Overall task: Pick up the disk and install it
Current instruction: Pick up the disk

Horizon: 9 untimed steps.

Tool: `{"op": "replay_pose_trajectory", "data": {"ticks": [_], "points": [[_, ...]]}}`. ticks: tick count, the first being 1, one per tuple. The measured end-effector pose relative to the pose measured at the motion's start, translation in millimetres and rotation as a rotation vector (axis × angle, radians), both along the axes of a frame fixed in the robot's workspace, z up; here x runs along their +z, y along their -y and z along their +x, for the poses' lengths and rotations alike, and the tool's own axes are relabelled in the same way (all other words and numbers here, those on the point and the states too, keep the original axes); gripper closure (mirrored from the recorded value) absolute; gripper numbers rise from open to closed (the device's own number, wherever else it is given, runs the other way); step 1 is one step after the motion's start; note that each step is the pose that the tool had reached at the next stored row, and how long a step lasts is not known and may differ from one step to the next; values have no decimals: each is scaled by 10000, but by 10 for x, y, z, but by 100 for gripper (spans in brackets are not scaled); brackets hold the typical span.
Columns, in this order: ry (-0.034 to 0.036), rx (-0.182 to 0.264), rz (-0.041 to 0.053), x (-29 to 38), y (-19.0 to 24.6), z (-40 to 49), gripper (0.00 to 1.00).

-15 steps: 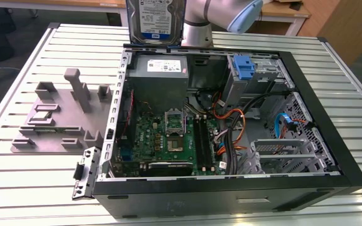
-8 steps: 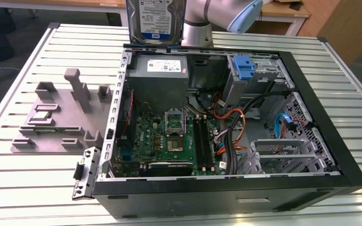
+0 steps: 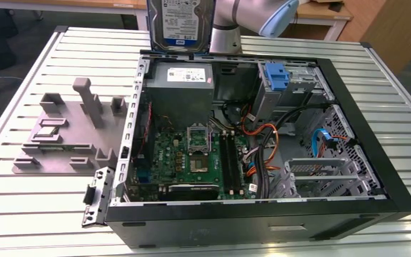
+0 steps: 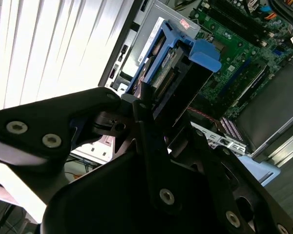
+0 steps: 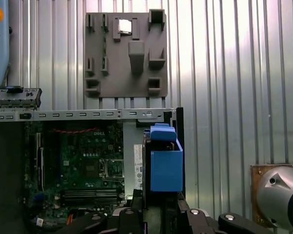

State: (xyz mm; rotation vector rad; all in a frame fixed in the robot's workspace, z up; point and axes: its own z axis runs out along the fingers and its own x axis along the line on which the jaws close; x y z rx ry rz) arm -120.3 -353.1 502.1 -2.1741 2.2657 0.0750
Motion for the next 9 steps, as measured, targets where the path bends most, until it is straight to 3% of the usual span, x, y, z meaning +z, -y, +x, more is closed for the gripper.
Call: {"op": "replay_pose_trajectory", "data": {"ticks": [9], "points": [[0, -1, 0, 0, 11, 9, 65]]}}
